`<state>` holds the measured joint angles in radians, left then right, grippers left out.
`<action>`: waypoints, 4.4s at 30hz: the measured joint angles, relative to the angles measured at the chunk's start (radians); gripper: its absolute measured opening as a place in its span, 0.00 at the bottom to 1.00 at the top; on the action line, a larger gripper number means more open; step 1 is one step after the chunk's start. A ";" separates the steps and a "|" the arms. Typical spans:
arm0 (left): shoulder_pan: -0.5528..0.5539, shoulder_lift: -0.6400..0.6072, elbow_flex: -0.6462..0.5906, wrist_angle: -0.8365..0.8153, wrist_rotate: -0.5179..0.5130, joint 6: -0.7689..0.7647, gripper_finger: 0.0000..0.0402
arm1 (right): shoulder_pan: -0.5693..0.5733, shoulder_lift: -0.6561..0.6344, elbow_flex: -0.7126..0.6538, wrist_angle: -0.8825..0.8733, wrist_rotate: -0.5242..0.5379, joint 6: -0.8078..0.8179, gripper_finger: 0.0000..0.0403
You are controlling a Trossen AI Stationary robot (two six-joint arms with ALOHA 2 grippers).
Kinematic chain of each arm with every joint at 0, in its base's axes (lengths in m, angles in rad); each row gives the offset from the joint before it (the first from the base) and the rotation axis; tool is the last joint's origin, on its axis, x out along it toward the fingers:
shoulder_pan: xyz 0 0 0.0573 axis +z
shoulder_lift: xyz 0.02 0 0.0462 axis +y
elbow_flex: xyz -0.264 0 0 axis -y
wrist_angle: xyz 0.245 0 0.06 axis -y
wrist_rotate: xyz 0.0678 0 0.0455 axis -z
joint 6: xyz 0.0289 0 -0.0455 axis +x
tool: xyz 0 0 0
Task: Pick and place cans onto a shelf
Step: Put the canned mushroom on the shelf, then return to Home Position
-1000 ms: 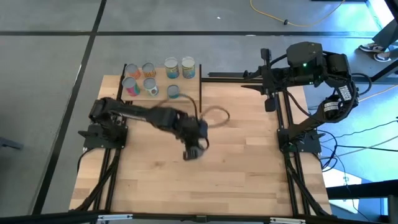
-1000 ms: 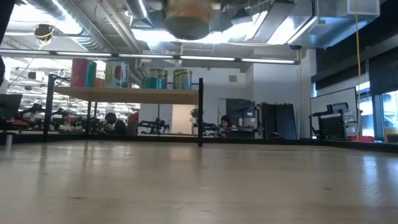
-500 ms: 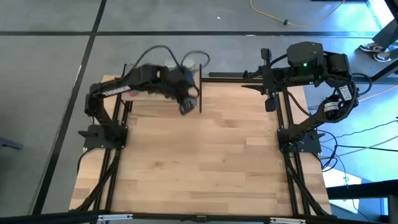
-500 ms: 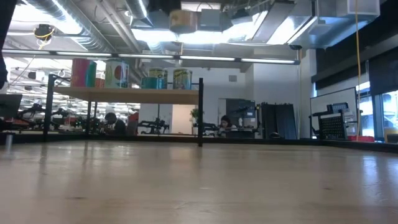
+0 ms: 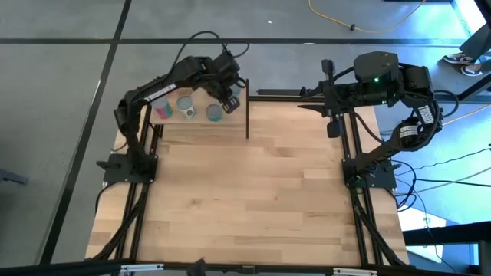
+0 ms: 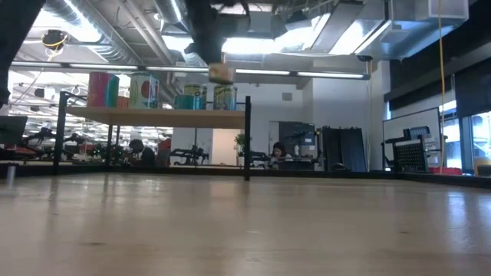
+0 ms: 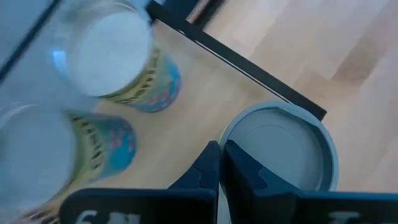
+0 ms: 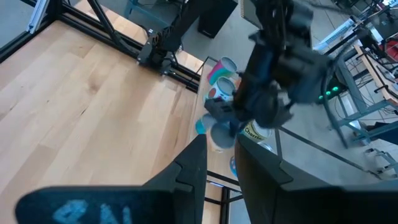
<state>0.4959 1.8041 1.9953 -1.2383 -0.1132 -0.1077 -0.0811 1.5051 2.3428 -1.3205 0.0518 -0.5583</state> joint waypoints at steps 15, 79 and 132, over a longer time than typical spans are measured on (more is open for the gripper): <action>0.028 0.135 0.000 0.037 0.035 0.043 0.00 | 0.000 0.000 0.000 0.000 0.000 0.000 0.21; -0.285 -0.377 0.013 0.042 0.004 0.099 0.07 | 0.000 -0.047 0.001 -0.002 0.000 0.126 0.21; -0.366 -1.701 -0.945 0.345 0.101 0.065 0.00 | 0.000 -0.637 -0.933 0.277 0.105 0.542 0.01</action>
<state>0.1303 0.1028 1.0499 -0.8936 -0.0124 -0.0425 -0.0807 0.8682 1.4097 -1.0438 0.1571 -0.0162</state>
